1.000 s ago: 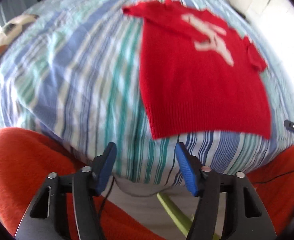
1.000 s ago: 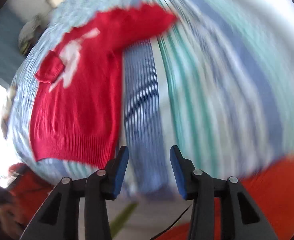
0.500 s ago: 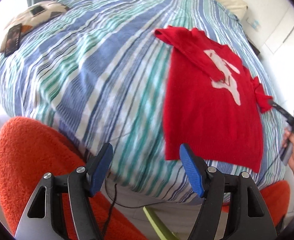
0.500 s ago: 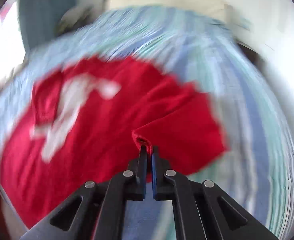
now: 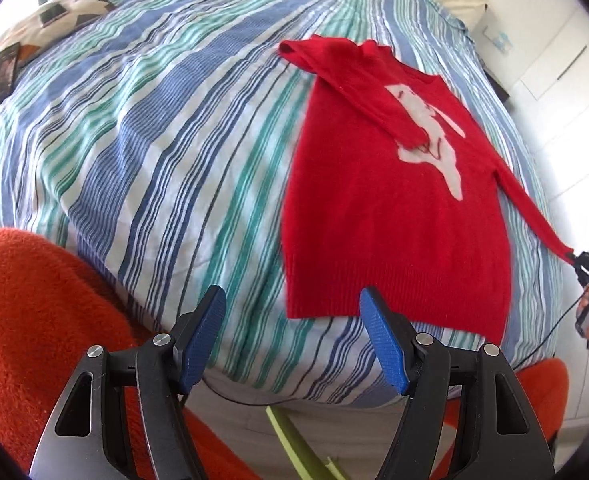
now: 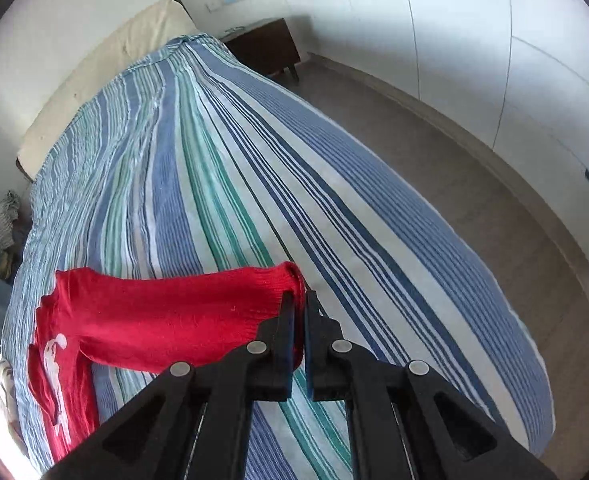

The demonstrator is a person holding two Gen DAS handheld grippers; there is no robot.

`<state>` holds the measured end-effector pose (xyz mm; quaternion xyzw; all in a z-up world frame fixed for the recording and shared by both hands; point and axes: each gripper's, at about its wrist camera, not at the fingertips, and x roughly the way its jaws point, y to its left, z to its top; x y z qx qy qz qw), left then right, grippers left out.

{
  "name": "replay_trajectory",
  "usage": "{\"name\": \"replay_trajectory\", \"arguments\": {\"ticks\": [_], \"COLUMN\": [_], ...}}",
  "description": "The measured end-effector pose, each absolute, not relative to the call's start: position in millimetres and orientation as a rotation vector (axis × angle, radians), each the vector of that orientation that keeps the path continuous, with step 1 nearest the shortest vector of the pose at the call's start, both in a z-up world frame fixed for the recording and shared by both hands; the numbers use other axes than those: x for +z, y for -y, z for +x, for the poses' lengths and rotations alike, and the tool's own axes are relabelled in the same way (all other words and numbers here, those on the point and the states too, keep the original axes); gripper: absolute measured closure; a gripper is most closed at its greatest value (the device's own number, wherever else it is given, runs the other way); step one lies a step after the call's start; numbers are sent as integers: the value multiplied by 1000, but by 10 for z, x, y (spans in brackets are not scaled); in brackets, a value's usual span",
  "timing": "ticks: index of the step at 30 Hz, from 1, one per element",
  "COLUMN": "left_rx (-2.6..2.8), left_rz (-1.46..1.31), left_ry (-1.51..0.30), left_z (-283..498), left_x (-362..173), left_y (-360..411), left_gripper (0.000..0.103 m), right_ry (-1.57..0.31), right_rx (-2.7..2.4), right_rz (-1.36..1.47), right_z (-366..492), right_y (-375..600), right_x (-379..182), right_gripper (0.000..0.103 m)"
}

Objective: Fold small clothes

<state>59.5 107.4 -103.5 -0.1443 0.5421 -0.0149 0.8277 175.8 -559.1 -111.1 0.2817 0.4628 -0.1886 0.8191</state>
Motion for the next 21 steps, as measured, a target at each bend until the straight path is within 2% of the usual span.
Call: {"name": "replay_trajectory", "arguments": {"ticks": [6, 17, 18, 21], "left_rx": [12, 18, 18, 20], "left_rz": [-306, -295, -292, -295], "left_ry": [-1177, -1165, -1162, -1158], "left_z": [519, 459, 452, 432], "left_x": [-1079, -1125, -1122, -1125], "left_y": [-1111, -1147, -1149, -1156], "left_gripper": [31, 31, 31, 31], "right_ry": [-1068, -1050, -1042, -1024], "right_rx": [-467, -500, -500, -506], "right_rz": [601, 538, 534, 530], "right_z": [1634, 1554, 1525, 1396], "right_y": [5568, 5496, 5492, 5501], "right_x": [-1580, -1573, -1565, -1513], "right_gripper": [100, 100, 99, 81]}}
